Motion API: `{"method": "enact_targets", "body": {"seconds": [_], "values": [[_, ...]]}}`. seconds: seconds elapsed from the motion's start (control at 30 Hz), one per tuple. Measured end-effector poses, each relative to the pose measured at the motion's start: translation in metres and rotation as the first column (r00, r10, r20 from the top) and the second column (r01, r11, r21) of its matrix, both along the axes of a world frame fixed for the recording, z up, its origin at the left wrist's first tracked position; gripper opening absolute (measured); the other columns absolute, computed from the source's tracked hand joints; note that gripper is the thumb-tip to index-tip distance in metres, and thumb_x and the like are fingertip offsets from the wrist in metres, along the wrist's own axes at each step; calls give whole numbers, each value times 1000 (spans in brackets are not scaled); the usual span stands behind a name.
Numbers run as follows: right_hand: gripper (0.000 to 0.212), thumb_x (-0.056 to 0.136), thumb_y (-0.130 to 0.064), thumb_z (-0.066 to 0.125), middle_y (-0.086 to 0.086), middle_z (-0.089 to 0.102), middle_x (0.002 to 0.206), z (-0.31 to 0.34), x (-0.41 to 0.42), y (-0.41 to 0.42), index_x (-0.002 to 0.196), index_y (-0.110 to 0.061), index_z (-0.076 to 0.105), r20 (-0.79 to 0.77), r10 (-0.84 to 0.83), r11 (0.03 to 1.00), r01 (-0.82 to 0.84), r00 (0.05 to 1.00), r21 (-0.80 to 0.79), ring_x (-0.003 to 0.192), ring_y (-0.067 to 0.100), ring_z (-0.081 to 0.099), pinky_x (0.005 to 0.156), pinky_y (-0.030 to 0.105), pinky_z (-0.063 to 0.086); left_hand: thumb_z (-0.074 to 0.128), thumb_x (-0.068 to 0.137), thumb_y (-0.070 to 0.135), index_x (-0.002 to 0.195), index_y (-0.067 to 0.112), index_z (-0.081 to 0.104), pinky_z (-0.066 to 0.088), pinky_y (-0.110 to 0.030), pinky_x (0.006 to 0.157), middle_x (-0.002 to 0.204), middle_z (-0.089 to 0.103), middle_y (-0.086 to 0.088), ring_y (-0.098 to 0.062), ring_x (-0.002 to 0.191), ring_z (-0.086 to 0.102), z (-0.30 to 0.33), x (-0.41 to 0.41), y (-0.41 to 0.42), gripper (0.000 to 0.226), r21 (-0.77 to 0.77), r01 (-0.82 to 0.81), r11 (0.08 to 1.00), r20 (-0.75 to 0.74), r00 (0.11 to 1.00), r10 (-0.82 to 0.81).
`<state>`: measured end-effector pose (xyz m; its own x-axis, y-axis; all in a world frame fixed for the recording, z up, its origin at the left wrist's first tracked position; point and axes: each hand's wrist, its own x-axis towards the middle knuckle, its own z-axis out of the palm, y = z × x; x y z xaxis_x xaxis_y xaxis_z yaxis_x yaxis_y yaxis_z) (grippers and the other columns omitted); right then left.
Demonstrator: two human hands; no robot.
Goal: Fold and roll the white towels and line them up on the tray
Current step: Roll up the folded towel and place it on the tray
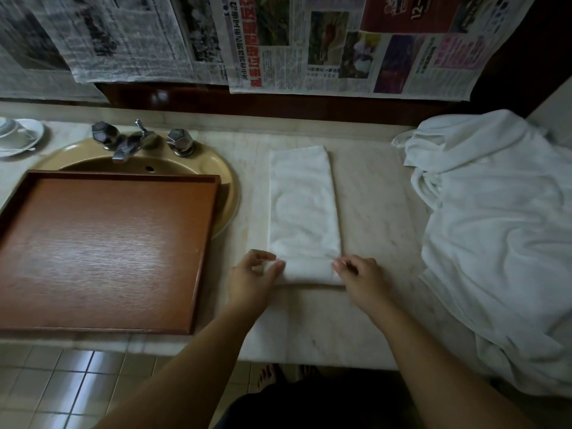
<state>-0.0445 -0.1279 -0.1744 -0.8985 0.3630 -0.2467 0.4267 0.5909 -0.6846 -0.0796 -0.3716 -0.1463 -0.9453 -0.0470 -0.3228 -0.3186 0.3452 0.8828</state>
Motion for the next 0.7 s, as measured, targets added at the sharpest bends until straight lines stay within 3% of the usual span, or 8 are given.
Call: {"method": "enact_targets", "body": {"seconds": [0.07,0.1,0.17,0.23,0.3,0.4,0.57,0.7], "values": [[11,85,-57,72,-8,58,106,2,-6,-1,90,-53,63,-82,-64,998,62,995,-20,101,20,63,94,42,52,79,88,48,99,42,70,56,-38,81,113,60,11,-14,104,58,0,-9,5,16,-127,13,992,-51,998,-20],[10,87,-50,74,-11,55,104,3,-4,-2,92,-51,66,-167,-15,998,25,986,57,99,20,61,90,43,53,78,90,45,98,40,73,50,-35,85,113,59,10,-16,105,53,0,-12,6,10,-294,56,954,-150,983,-104],[8,92,-46,70,-14,56,101,7,8,-4,95,-40,74,-357,202,953,-99,912,287,95,19,58,80,43,52,76,94,35,99,31,79,45,-35,80,108,61,6,-24,97,51,-7,-14,5,7,-590,77,804,-410,830,-380],[25,89,-54,69,-13,62,105,7,22,-3,104,-36,78,-428,363,896,-184,828,405,95,17,61,76,39,50,73,97,35,106,27,79,47,-39,77,109,62,4,-26,94,52,-13,-11,-4,13,-670,111,734,-511,649,-564],[39,83,-58,73,-13,65,115,2,36,2,117,-39,77,-416,421,864,-217,806,454,100,16,63,77,38,49,68,99,45,123,29,73,47,-39,83,119,60,6,-24,104,52,-18,-4,-20,30,-693,206,691,-485,577,-657],[41,87,-46,74,-14,63,123,-8,52,10,127,-41,71,-388,455,839,-240,802,489,101,18,64,77,40,50,68,97,49,140,30,63,46,-39,86,131,57,6,-22,109,52,-26,5,-37,47,-754,257,604,-429,504,-749],[37,93,-45,67,-17,62,127,-16,52,7,129,-40,69,-377,339,927,-238,862,290,105,14,64,85,42,54,55,103,45,142,35,61,49,-37,82,132,62,13,-16,94,50,-30,4,-37,41,-694,328,641,-389,578,-717],[24,99,-40,64,-14,63,108,-5,30,4,121,-44,72,-316,145,985,-168,938,-49,93,6,63,87,33,53,55,102,55,129,45,66,47,-31,81,113,68,14,-6,88,51,-16,-4,-20,30,-470,364,804,-238,825,-513]]}}
